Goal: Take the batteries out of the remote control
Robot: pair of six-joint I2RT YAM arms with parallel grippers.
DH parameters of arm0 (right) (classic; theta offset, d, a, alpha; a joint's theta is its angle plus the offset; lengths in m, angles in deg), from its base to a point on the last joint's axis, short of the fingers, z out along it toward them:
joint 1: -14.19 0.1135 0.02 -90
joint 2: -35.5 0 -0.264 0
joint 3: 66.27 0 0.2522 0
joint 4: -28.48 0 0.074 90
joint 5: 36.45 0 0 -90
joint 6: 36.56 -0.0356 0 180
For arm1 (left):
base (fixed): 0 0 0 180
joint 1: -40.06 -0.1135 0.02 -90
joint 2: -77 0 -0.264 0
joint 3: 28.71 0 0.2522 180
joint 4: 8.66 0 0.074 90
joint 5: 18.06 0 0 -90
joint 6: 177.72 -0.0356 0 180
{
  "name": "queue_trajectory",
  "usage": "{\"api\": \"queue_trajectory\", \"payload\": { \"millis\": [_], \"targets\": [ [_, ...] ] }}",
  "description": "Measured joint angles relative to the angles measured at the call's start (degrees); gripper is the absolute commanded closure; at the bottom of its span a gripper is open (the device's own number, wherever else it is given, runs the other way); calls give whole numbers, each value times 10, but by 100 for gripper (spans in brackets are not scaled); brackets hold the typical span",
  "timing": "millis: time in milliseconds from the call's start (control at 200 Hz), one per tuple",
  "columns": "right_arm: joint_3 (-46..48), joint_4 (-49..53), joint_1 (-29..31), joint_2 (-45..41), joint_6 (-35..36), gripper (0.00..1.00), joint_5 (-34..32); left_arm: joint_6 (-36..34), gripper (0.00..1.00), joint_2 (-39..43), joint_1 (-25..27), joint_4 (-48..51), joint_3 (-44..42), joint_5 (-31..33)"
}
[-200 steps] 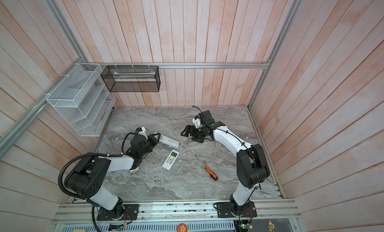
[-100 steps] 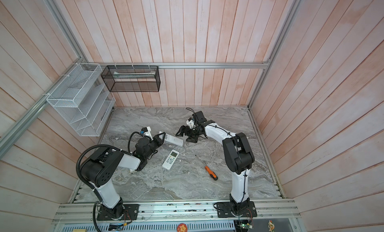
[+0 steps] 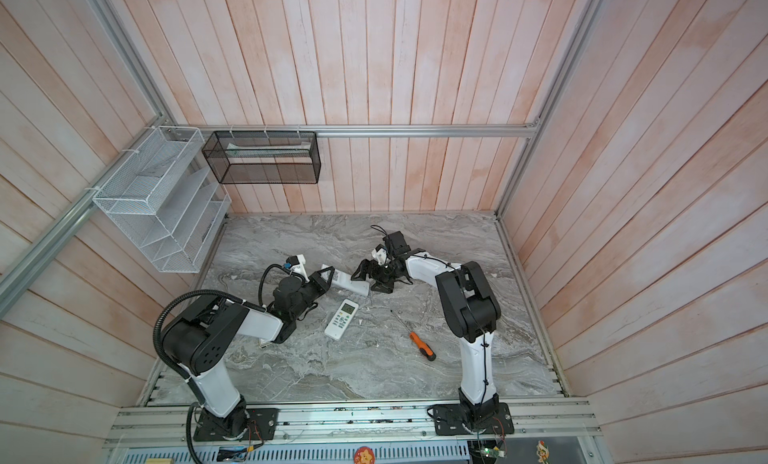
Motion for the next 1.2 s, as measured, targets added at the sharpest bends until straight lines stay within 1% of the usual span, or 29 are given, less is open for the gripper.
{"api": "queue_trajectory", "payload": {
  "millis": [430, 780, 920, 1010, 1200],
  "targets": [
    [3, -12, 9, 9, -2, 8, 5, -1, 100, 6, 2, 10, -4, 2],
    [-18, -8, 10, 28, -2, 16, 9, -1, 100, 6, -3, 9, -4, 9],
    [-30, 10, 11, 31, 5, 16, 2, -1, 100, 6, -3, 10, -4, 10],
    [-45, 31, 14, 35, 14, 14, -7, -1, 100, 6, -3, 11, -4, 11],
    [-99, 103, 25, 48, 42, 10, -51, -5, 100, 8, -6, 14, -4, 15]
  ]
}}
